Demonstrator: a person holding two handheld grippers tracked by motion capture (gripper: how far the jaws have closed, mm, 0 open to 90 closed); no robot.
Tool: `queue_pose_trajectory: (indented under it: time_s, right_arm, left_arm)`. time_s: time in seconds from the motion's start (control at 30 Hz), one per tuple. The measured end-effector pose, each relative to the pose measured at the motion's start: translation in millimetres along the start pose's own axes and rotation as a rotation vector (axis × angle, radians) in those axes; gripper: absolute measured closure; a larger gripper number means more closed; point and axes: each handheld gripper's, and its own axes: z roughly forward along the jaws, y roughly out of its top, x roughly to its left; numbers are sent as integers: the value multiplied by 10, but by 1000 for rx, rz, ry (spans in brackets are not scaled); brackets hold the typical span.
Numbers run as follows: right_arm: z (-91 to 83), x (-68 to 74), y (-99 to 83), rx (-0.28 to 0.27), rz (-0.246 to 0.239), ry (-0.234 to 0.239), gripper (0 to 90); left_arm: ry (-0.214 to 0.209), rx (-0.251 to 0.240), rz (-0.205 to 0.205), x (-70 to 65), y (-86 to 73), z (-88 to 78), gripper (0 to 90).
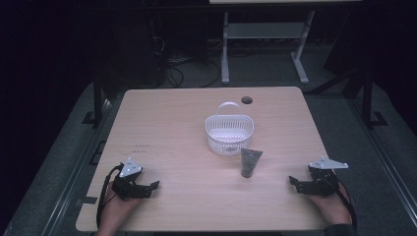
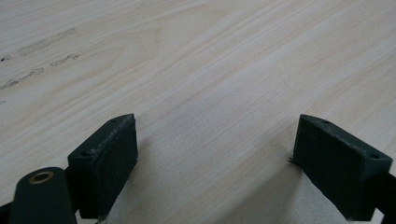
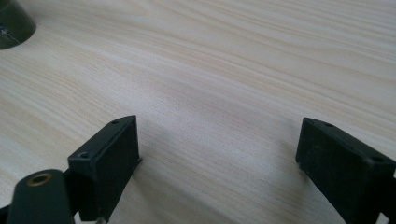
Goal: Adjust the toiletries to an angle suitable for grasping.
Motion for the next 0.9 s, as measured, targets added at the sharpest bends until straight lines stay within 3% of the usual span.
queue_pose_trajectory:
  time_s: [0.37,0.57,0.9]
  right_arm:
    - [-11,-15,4,2,-5,9,170]
    - [-99,-28,39,9,25,34,375]
    - [-291,47,169,-81,25,139,726]
  left_arm:
    - [0,1,0,2,1,-1,132]
    - [1,0,-3,4,1,2,132]
    - [1,-1,-2,5,2,3,132]
